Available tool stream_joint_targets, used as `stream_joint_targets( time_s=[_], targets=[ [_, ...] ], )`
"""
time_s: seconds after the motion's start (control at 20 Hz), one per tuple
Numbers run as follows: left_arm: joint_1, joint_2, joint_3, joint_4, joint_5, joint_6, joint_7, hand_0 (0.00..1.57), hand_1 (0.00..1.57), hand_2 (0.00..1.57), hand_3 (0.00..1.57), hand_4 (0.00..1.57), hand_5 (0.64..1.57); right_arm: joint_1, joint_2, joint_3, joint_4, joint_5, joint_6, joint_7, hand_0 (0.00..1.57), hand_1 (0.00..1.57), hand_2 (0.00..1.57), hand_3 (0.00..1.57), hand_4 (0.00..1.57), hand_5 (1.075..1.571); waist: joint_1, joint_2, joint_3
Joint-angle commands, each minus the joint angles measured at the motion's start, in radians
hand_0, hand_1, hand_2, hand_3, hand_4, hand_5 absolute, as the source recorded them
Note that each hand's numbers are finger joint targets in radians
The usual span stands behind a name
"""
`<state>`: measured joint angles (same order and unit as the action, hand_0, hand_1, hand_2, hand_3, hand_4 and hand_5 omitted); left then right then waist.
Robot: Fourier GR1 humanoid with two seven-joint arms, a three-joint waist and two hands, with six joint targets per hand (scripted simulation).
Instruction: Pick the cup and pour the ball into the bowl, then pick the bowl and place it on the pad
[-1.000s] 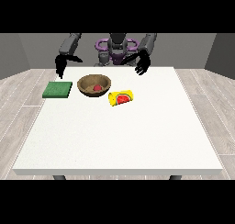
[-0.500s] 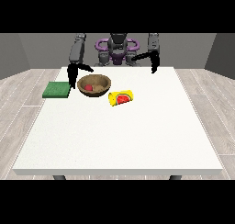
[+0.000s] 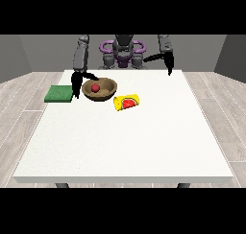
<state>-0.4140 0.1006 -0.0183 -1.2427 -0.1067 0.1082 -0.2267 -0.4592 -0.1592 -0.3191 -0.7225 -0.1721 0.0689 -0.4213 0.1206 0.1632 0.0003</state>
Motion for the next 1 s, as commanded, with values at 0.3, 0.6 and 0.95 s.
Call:
stream_joint_targets(
  time_s=[0.3, 0.6, 0.95],
  targets=[
    [0.016, 0.042, 0.036, -0.059, 0.026, -0.064, -0.026, 0.00, 0.00, 0.00, 0.00, 0.00, 1.565, -0.074, 0.037, -0.024, 0.163, -0.042, -0.027, -0.032, 0.00, 0.00, 0.00, 0.00, 0.39, 1.570, 0.029, 0.044, 0.0001],
    [-0.033, 0.024, -0.006, -0.100, 0.020, -0.077, 0.003, 0.00, 0.00, 0.00, 0.00, 0.52, 1.557, 0.011, -0.052, 0.040, 0.213, 0.150, -0.345, 0.007, 1.57, 1.57, 1.57, 1.51, 0.89, 1.526, 0.110, 0.115, -0.0042],
    [0.033, 0.018, -0.010, -0.056, 0.045, -0.116, 0.019, 0.00, 0.00, 0.00, 0.00, 0.90, 1.466, 0.030, -0.080, 0.119, 0.191, 0.265, -0.504, 0.195, 1.57, 1.57, 1.57, 1.26, 0.90, 1.566, 0.131, -0.039, -0.0042]
  ],
)
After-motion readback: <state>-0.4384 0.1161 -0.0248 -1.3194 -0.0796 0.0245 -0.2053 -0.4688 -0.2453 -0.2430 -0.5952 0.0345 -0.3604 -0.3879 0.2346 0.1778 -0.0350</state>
